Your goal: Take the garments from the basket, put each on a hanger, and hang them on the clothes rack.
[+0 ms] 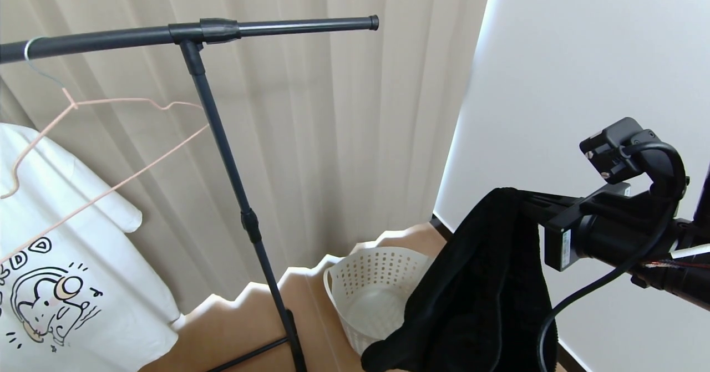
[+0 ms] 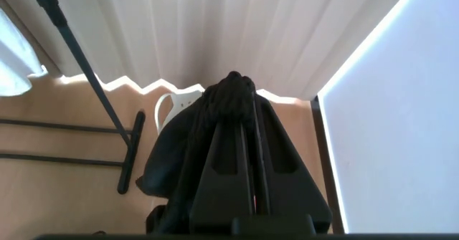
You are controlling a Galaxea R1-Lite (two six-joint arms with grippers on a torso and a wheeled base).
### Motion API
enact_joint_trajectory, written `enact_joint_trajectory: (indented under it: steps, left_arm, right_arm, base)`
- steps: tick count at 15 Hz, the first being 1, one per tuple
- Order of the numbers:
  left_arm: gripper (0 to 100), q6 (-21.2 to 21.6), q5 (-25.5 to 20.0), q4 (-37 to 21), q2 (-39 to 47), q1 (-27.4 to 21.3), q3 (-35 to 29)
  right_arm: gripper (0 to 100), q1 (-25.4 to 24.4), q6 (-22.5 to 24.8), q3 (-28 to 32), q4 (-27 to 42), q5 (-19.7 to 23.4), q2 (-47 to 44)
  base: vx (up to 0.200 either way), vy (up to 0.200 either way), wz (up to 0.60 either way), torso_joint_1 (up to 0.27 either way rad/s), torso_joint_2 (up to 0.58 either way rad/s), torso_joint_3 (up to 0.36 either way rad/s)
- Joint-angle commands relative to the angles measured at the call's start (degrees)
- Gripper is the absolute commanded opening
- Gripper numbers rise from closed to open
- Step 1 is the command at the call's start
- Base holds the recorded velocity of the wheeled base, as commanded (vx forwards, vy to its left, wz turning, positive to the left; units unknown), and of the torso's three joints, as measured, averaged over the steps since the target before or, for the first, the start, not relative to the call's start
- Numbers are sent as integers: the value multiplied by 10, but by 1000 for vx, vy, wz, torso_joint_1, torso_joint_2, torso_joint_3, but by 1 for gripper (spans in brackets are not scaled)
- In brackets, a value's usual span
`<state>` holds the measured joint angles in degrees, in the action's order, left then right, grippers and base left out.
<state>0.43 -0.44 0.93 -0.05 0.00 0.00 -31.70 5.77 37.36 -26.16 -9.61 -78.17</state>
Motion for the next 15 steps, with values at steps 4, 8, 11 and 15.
enact_joint_trajectory:
  steps: [4, 8, 11, 15]
  left_arm:
    - [100, -1, 0, 0, 0, 0, 0]
    - [100, -1, 0, 0, 0, 0, 0]
    - [100, -1, 0, 0, 0, 0, 0]
    - [100, -1, 0, 0, 0, 0, 0]
  right_arm:
    - [0, 0, 0, 0, 0, -1, -2]
    - [0, 0, 0, -1, 0, -1, -1]
    - [0, 0, 0, -2, 0, -1, -1]
    - [0, 0, 0, -3, -2, 0, -1]
  base:
    - [0, 0, 0, 223, -560, -328]
    - [0, 0, 0, 249, -602, -354]
    - [0, 0, 0, 203, -450, -263]
    - [0, 0, 0, 171, -381, -212]
